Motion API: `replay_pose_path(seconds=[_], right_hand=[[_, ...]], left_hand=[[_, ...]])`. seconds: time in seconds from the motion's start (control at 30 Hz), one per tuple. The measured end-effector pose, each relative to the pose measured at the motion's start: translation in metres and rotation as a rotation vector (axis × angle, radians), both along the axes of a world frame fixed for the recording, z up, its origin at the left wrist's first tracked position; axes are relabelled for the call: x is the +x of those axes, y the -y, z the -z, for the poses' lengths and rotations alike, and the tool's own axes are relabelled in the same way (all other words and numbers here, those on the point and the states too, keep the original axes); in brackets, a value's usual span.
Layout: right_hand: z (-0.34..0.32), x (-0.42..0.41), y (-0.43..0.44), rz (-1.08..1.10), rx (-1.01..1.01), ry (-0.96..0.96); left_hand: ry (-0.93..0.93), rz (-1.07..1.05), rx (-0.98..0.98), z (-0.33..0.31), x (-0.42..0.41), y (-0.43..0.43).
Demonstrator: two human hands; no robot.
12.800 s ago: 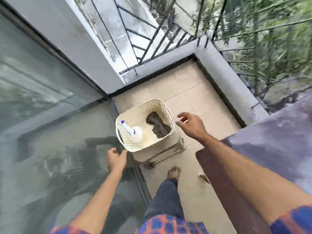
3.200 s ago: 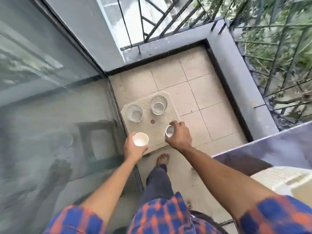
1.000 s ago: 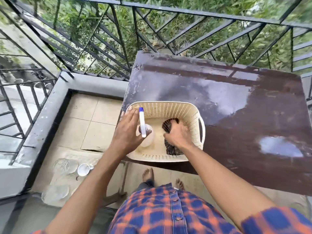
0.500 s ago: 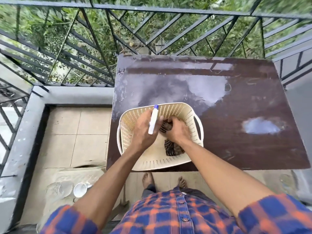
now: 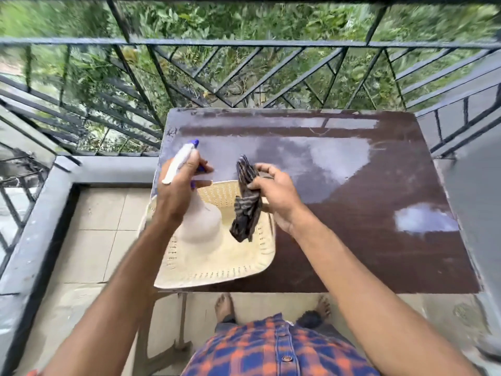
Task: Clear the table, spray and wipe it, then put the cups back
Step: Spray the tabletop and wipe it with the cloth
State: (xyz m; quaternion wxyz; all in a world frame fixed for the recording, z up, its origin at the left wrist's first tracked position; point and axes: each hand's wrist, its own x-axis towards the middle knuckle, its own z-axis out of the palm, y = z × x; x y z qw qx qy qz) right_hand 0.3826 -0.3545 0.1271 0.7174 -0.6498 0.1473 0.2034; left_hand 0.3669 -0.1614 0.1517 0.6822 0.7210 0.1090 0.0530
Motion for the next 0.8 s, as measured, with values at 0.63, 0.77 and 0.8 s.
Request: replay_pose_path(seconds=[0.63, 0.77, 0.8], right_hand=[[0.122, 0.095, 0.428, -0.009, -1.069, 0.13], [0.15, 0.089, 0.426, -0.016, -1.174, 0.236], [0.158, 0.09, 0.424, -0.041, -1.161, 0.268]], left_hand=[[-0.131, 0.076, -0.026, 0.014, 0.062, 0.317], [-0.186, 0.105, -0.018, 0.03, 0.076, 0.339], [-0.214, 0.107, -0.018, 0.034, 0.081, 0.341]])
